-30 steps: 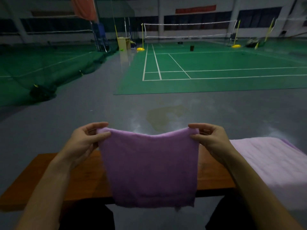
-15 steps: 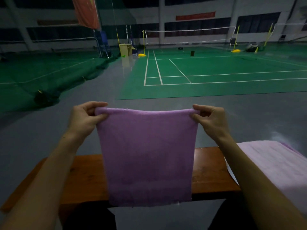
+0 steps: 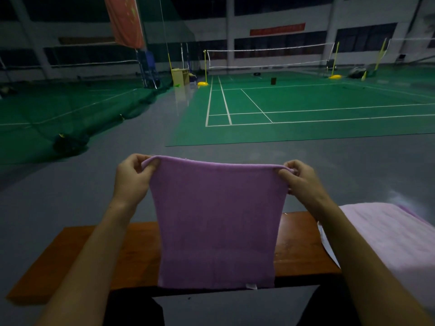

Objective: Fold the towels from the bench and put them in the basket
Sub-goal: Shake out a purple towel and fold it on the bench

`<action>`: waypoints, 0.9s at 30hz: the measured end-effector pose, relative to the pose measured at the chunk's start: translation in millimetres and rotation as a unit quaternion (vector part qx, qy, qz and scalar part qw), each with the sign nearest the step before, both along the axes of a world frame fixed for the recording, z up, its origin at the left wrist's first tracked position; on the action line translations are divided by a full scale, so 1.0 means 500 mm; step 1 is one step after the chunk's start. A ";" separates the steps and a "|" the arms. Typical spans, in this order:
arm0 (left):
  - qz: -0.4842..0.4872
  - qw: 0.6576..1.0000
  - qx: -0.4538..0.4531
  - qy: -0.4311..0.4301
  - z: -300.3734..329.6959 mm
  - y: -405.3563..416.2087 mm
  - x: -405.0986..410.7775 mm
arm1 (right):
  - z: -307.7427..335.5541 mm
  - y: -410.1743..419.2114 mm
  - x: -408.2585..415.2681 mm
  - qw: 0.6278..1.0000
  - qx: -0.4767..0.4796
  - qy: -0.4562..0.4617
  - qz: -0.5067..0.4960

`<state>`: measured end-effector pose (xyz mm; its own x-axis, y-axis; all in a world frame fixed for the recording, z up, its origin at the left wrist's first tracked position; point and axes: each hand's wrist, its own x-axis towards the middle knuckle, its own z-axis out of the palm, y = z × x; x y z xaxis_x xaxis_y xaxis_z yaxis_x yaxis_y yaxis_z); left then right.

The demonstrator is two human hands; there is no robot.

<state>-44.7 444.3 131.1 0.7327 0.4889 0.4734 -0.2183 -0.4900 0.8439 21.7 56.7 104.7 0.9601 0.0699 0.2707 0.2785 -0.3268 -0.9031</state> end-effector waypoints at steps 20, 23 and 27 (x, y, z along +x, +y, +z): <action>-0.045 0.997 0.062 0.028 -0.012 -0.010 -0.060 | 0.043 -0.053 -0.081 0.997 0.003 0.074 -0.018; -0.031 0.996 0.037 0.081 -0.126 0.025 0.000 | -0.064 -0.029 -0.016 0.993 -0.065 0.083 -0.046; 0.000 0.990 0.028 0.138 -0.252 0.048 0.077 | -0.197 0.004 0.078 0.977 -0.173 0.077 -0.096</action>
<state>-6.1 468.3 4.9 0.8383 0.4666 0.2819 0.0164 -0.5385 0.8425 60.7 58.8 6.3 0.9919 -0.0542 0.1149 0.0518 -0.6534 -0.7552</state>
